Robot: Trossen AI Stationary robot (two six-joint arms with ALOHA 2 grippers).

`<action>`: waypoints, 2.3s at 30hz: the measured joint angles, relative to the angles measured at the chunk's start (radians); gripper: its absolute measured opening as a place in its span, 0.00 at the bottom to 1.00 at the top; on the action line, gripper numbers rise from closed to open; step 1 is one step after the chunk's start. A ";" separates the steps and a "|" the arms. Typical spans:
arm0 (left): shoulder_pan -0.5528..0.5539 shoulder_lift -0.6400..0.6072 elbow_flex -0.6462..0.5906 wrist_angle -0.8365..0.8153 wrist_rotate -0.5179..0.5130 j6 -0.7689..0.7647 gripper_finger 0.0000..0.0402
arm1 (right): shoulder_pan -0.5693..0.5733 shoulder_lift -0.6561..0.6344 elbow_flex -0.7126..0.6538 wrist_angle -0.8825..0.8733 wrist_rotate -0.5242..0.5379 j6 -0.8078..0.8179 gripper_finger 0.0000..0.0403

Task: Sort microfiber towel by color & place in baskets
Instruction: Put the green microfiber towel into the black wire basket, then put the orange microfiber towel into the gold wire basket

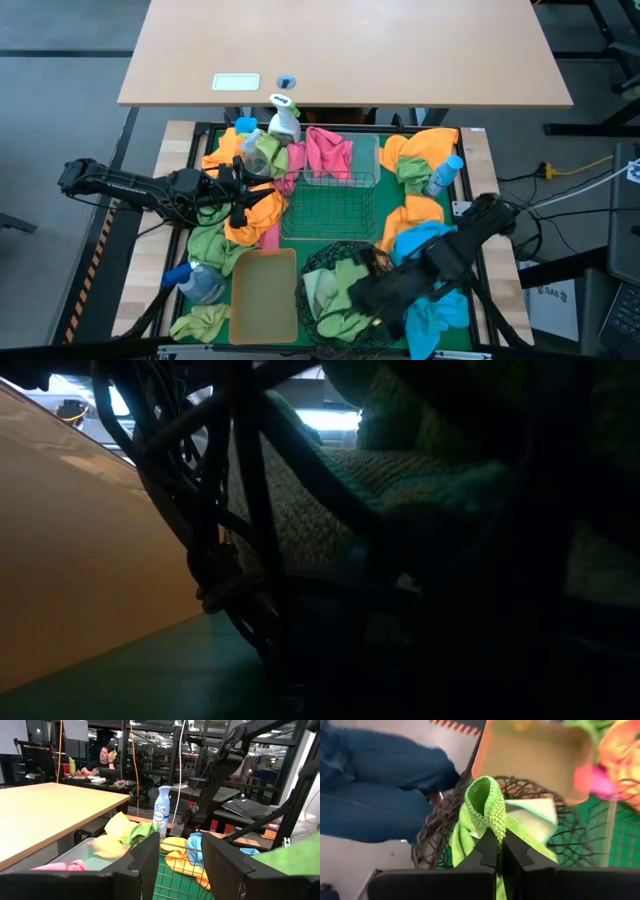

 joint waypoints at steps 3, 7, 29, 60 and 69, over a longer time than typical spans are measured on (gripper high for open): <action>0.000 0.000 0.000 0.000 0.000 0.000 0.35 | 0.000 0.067 0.000 0.000 -0.015 0.000 0.01; 0.000 0.000 0.000 0.000 0.000 0.000 0.35 | 0.000 0.142 0.000 -0.001 -0.026 0.000 0.01; 0.000 0.000 0.000 0.000 0.004 -0.001 0.35 | -0.002 0.207 0.003 -0.064 -0.043 0.075 0.30; 0.058 -0.134 0.052 -0.628 -0.039 -0.171 0.35 | -0.007 0.198 0.016 -0.249 -0.112 0.101 0.43; 0.103 -0.138 0.201 -1.153 0.054 -0.285 0.35 | -0.007 0.198 0.016 -0.249 -0.112 0.101 0.43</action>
